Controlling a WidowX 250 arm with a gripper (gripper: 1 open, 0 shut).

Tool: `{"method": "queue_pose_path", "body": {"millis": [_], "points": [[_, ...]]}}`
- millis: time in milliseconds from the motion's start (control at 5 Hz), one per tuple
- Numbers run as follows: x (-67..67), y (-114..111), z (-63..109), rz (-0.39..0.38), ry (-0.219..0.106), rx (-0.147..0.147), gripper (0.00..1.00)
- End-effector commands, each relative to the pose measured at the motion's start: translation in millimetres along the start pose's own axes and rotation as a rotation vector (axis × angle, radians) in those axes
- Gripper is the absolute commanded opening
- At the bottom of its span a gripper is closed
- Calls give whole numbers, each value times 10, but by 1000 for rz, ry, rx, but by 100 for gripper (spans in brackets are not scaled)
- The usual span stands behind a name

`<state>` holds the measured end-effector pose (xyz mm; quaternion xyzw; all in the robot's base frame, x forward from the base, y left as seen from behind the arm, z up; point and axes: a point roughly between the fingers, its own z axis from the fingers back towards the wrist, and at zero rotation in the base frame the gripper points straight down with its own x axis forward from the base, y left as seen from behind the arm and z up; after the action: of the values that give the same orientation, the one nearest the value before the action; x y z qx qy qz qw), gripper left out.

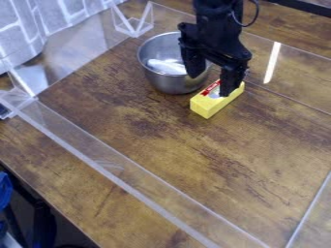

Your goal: Move the yellow butter to the right side of the table

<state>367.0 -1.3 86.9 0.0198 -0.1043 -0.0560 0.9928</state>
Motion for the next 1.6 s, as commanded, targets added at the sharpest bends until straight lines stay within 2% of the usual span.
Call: {"method": "queue_pose_path", "body": {"millis": [0, 200, 400, 600, 1200, 1400], "points": [[43, 120, 289, 12, -64, 17, 100], [-9, 216, 448, 21, -77, 27, 100], [-131, 384, 701, 44, -109, 47, 100], [-226, 650, 687, 69, -116, 78, 100], [-736, 1369, 679, 124, -77, 157, 100], [-852, 1561, 613, 155, -69, 175, 100]]}}
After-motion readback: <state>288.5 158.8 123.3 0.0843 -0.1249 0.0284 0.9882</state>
